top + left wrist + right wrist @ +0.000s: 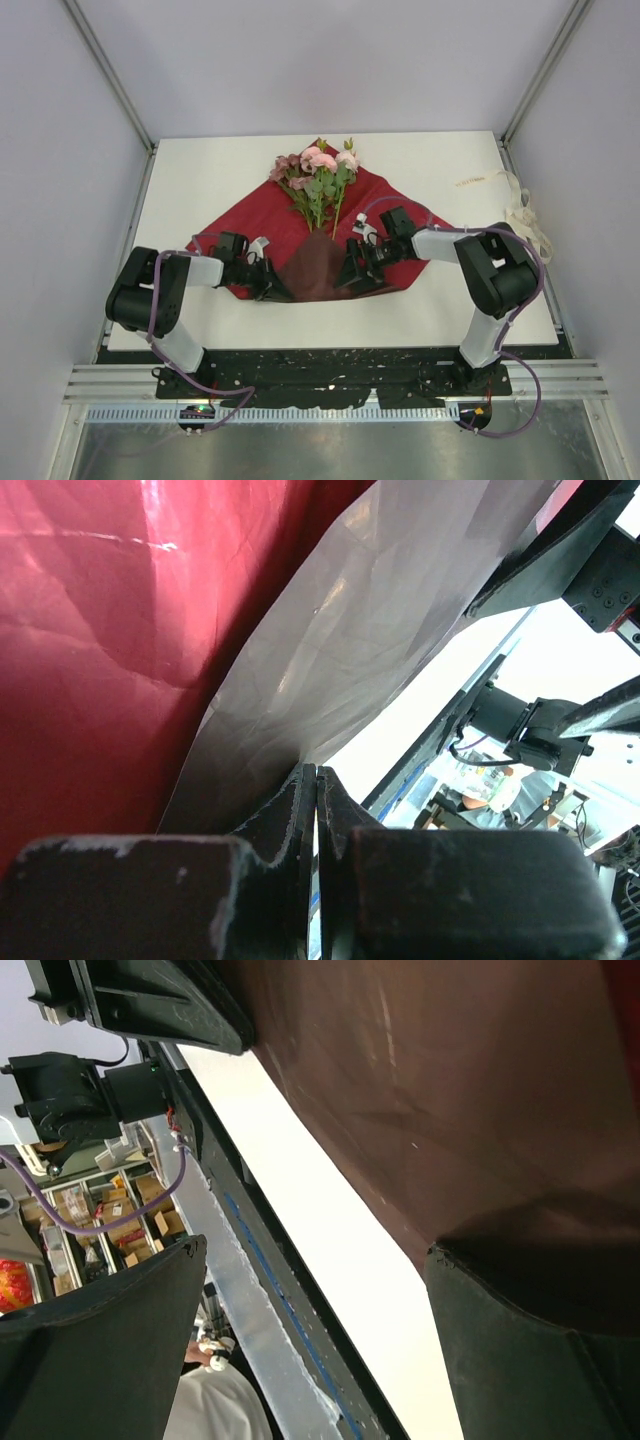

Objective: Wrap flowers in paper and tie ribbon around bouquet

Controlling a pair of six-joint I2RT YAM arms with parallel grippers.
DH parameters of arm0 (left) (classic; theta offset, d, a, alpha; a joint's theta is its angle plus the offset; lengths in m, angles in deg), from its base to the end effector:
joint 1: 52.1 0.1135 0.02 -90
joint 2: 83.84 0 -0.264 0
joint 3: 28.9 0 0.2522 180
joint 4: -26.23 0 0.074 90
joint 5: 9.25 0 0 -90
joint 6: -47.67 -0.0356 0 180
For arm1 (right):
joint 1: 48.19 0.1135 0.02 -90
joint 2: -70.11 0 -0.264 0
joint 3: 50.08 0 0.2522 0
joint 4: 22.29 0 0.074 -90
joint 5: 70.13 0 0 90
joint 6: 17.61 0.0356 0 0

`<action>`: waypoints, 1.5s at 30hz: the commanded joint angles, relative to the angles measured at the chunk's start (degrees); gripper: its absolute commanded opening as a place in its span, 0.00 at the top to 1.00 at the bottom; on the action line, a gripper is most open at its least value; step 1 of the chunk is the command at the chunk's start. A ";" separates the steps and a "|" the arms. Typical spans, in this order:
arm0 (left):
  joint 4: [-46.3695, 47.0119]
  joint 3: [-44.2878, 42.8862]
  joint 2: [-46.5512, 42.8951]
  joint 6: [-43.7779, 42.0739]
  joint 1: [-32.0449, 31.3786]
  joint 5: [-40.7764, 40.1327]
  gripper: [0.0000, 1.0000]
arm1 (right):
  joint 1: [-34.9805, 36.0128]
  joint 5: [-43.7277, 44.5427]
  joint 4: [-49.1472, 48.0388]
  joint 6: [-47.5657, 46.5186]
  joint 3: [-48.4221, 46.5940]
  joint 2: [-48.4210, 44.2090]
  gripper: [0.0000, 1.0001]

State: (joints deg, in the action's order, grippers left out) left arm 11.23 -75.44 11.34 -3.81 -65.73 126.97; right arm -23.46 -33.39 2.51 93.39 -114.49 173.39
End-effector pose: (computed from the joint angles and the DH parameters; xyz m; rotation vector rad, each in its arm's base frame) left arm 0.2411 -0.0849 0.0988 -0.3275 2.7720 -1.3505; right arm 0.2781 0.1595 0.1268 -0.4049 2.6919 1.4948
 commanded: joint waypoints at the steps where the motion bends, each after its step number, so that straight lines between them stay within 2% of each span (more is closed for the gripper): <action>1: -2.46 0.08 1.94 -2.66 0.97 -7.19 0.95 | -3.10 10.44 11.44 -10.35 1.70 0.25 0.05; 13: -2.46 0.34 1.50 -2.66 0.97 -7.37 0.95 | -9.08 20.73 21.82 -16.07 2.14 -2.47 0.04; 16: -2.54 0.34 1.42 -2.75 1.06 -7.46 0.95 | -11.89 21.53 22.61 -16.51 2.58 -3.18 0.05; 26: -2.46 0.52 1.06 -2.84 1.06 -7.81 0.95 | -14.80 25.39 28.41 -16.25 0.73 -3.79 0.04; 29: -2.54 0.34 0.98 -3.01 1.06 -7.98 0.95 | -14.98 22.25 29.47 -16.95 -0.41 -5.37 0.05; 31: -2.28 0.43 0.63 -3.10 1.06 -7.72 0.95 | -14.36 16.01 28.16 -16.69 -1.63 -7.64 0.05; 34: -1.84 0.96 -0.60 -3.36 1.06 -7.02 0.95 | -9.36 8.01 25.35 -14.15 -3.92 -11.35 0.05; 37: -1.84 1.22 -1.40 -3.45 1.06 -6.93 0.95 | -2.34 5.70 20.27 -12.48 -4.72 -13.63 0.00; 40: -1.49 1.31 -1.48 -3.37 0.97 -6.93 0.95 | 1.89 6.58 14.89 -8.62 -3.84 -12.33 0.08; 42: -1.40 1.22 -1.57 -3.54 1.06 -6.93 0.95 | 3.21 6.06 10.16 -5.54 -3.40 -10.04 0.21; 43: -1.23 1.22 -1.49 -3.46 1.06 -6.93 0.96 | 3.91 6.41 8.83 -4.57 -3.31 -8.38 0.32; 45: -1.14 1.13 -1.40 -3.45 1.06 -6.41 0.95 | 4.88 7.19 6.97 -4.56 -3.75 -5.74 0.43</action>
State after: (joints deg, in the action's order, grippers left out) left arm 10.93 -75.20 10.16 -4.95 -65.29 126.03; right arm -19.46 -26.59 17.55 84.93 -117.51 163.21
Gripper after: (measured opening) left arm 0.050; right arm 0.684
